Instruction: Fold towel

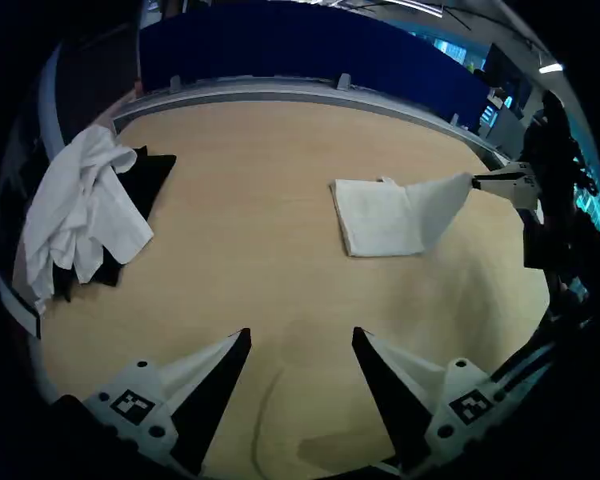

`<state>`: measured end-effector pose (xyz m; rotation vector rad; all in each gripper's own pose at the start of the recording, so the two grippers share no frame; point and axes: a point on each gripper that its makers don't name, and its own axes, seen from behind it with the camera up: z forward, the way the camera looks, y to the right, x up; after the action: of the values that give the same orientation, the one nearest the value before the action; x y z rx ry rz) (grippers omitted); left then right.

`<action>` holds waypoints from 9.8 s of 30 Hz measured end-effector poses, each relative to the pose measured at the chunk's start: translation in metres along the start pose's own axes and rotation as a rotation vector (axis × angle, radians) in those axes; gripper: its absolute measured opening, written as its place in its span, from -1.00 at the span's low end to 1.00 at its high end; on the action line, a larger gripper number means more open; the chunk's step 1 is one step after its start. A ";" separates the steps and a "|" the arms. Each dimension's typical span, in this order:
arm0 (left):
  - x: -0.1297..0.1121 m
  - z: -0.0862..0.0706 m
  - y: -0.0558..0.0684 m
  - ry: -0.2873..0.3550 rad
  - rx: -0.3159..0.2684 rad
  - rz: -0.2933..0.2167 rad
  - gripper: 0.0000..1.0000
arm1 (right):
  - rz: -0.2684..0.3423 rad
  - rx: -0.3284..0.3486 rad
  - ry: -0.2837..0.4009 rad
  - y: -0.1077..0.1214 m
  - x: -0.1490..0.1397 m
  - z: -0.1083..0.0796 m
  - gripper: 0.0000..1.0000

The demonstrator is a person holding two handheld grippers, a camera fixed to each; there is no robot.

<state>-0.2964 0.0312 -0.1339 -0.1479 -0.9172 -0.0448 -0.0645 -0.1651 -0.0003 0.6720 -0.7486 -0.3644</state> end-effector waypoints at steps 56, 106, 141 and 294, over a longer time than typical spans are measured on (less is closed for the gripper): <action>-0.020 -0.025 -0.015 0.010 0.016 -0.078 0.88 | -0.057 0.106 -0.090 -0.097 -0.033 0.081 0.69; -0.014 -0.026 -0.006 0.014 -0.005 -0.060 0.88 | 0.083 0.016 -0.050 -0.066 -0.034 0.054 -0.88; 0.016 -0.032 0.015 0.068 -0.038 -0.025 0.87 | 0.071 -0.051 0.034 -0.018 0.000 0.017 0.40; 0.062 -0.004 0.124 0.065 -0.041 0.070 0.88 | 0.433 -0.328 -0.141 0.264 -0.257 -0.157 -0.94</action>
<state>-0.2425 0.1546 -0.1007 -0.2155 -0.8460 -0.0036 -0.1082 0.2307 -0.0359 0.1660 -0.9194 -0.1311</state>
